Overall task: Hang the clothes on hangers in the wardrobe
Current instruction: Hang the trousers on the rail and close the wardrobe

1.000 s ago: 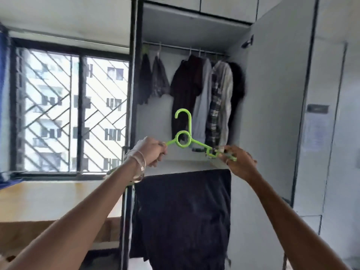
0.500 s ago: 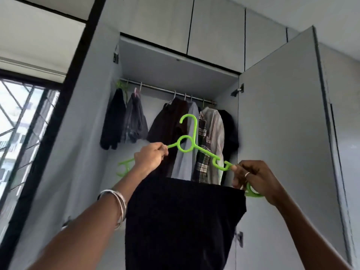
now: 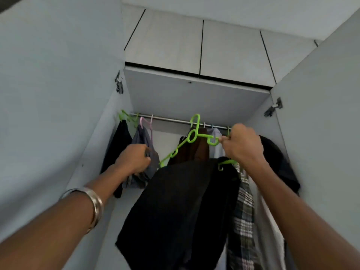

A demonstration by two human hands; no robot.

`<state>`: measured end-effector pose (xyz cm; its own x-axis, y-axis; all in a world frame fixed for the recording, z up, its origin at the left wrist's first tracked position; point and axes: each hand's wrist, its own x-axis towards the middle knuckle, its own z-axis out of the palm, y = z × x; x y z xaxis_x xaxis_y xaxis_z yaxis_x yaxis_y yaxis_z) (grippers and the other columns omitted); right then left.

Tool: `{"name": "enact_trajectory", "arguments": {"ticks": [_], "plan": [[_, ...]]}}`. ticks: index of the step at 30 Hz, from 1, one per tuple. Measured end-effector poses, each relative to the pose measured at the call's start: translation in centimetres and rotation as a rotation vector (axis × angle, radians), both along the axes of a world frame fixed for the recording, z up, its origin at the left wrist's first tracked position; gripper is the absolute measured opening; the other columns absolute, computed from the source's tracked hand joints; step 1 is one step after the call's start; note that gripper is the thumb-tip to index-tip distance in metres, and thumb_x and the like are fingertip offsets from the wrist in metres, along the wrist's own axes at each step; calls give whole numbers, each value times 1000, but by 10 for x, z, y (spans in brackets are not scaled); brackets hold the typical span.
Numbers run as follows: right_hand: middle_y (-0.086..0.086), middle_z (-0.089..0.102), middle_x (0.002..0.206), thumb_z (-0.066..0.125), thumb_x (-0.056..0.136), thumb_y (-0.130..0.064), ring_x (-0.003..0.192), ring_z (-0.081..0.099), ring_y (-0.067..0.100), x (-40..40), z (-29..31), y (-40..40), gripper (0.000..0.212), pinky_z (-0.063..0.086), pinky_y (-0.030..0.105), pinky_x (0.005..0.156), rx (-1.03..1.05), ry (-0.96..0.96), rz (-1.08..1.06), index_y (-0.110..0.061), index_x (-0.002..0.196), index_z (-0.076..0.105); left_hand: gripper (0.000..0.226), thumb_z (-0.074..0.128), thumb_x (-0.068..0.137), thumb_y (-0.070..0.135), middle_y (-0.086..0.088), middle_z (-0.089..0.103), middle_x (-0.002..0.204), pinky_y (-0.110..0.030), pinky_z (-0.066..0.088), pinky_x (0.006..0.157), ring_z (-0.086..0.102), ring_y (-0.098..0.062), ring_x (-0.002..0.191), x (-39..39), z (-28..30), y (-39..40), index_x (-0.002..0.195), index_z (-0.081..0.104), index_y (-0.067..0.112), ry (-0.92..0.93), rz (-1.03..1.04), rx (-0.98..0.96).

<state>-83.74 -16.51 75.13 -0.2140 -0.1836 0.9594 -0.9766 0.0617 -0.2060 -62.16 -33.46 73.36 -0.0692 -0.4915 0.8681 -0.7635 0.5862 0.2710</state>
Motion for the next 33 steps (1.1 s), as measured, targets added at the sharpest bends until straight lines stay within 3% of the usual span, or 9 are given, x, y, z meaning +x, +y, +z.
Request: {"name": "enact_trajectory", "arguments": {"ticks": [4,7,14,19,25,33], "plan": [[22,58,119,58,91,-20,109,56,44,8,54,-54,24,43,39,77,-72,-19,48,-4,108,56,38,62,86,27,-10,64,119,-38,50,91,60,-27,108,-2,25,-47,123,61,17,-33,107,-116],[19,58,123,52,91,-12,113,56,41,17,68,-93,27,48,41,85,-38,39,14,-5,117,58,43,63,86,33,-8,62,124,-40,49,95,58,-27,114,-5,28,-77,127,58,19,-28,120,-108],[19,59,126,53,91,-10,115,57,39,8,144,-171,30,49,40,86,-128,14,-59,-5,120,61,46,57,89,41,-6,50,135,-43,44,99,50,-28,119,-6,121,-121,134,51,32,-25,137,-347],[18,62,123,53,91,-9,112,59,37,31,187,-232,28,49,39,84,-150,67,-59,-5,117,63,53,53,87,58,-2,33,141,-47,42,98,36,-31,128,-8,160,-173,137,42,45,30,234,-308],[18,61,124,53,91,-7,113,59,36,47,234,-289,30,49,37,80,-213,78,-84,-4,120,62,56,59,86,53,-5,24,145,-47,41,96,36,-35,128,-12,191,-217,138,42,41,38,237,-354],[18,62,123,50,92,-4,112,61,37,50,242,-362,31,51,40,85,-211,123,-150,-5,119,62,49,54,91,28,-8,52,137,-38,44,95,50,-30,122,-9,194,-256,139,47,23,89,104,-486]]}}
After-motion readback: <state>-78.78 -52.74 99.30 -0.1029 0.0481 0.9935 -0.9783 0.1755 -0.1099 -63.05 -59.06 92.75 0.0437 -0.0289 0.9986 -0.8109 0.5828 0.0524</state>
